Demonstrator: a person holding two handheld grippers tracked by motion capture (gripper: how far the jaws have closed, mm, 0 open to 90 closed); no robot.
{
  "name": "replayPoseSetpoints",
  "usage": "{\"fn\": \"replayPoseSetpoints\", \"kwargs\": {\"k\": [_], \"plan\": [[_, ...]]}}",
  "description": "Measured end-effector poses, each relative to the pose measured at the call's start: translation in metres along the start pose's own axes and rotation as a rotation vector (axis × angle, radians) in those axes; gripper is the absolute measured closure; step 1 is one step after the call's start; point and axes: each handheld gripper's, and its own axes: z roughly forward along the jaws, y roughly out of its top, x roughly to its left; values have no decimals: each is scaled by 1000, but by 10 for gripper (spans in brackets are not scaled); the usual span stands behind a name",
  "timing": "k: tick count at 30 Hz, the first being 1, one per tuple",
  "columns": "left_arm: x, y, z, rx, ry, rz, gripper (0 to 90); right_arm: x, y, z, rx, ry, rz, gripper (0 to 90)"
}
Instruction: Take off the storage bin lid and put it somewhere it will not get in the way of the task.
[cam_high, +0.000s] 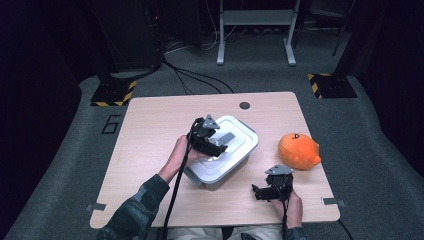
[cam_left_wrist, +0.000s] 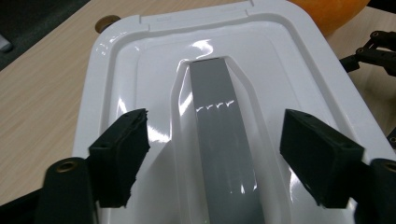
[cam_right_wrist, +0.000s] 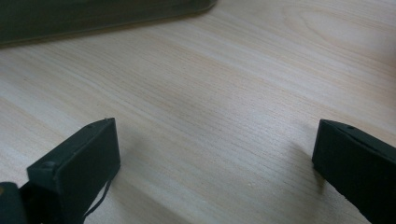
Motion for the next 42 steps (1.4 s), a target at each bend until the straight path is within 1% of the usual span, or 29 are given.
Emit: {"fn": "replayPoseSetpoints", "kwargs": {"k": [2,3,5,6,9,11,13,17,19,20,22,23,25,26,28,29,31,36,37,41,42], "plan": [[-1,1,0,-6,-6,1,334,0,0,0,0,0,0,0],[-2,1,0,-9,-5,-6,357,0,0,0,1,1,1,0],[-3,2,1,6,8,4,427,0,0,0,0,1,0,0],[-3,2,2,13,12,0,441,0,0,0,0,1,0,0],[-4,2,1,14,12,-5,485,0,0,0,0,-3,4,5],[-6,1,1,12,17,-10,509,-1,0,0,1,-3,-2,8],[-6,0,1,12,9,-37,524,-1,0,0,1,-3,-2,8],[-3,-3,1,2,-18,-68,577,-1,0,-1,0,-4,-3,9],[-3,-4,0,-6,-17,-76,591,-1,0,-1,0,-4,-3,9],[-3,-5,0,-7,-14,-72,598,-1,0,-1,0,-4,-3,9],[-3,-6,-1,-15,-5,-77,643,-1,0,-1,0,-4,-3,10],[-2,-6,0,-18,-10,-81,643,-1,0,-1,0,-3,-3,10],[-3,-7,-1,-20,-6,-78,645,-1,0,0,1,-3,-2,9],[-4,-7,-1,-23,3,-72,646,-1,0,0,1,-2,-2,9],[-7,-8,-1,-32,17,-72,648,-1,0,0,1,-2,-2,9],[-7,-8,-1,-35,25,-62,650,-1,0,0,1,-1,-2,10],[-8,-8,-2,-37,33,-62,655,-1,0,0,1,-1,0,10],[-8,-8,-3,-39,35,-51,663,-1,0,0,0,-2,-2,10],[-9,-8,-4,-41,34,-56,663,-1,0,0,-1,-3,-1,11],[-9,-7,-6,-51,35,-51,664,-1,0,0,-1,-3,-2,11],[-9,-6,-7,-51,33,-44,663,-1,0,0,0,-3,-2,11]]}}
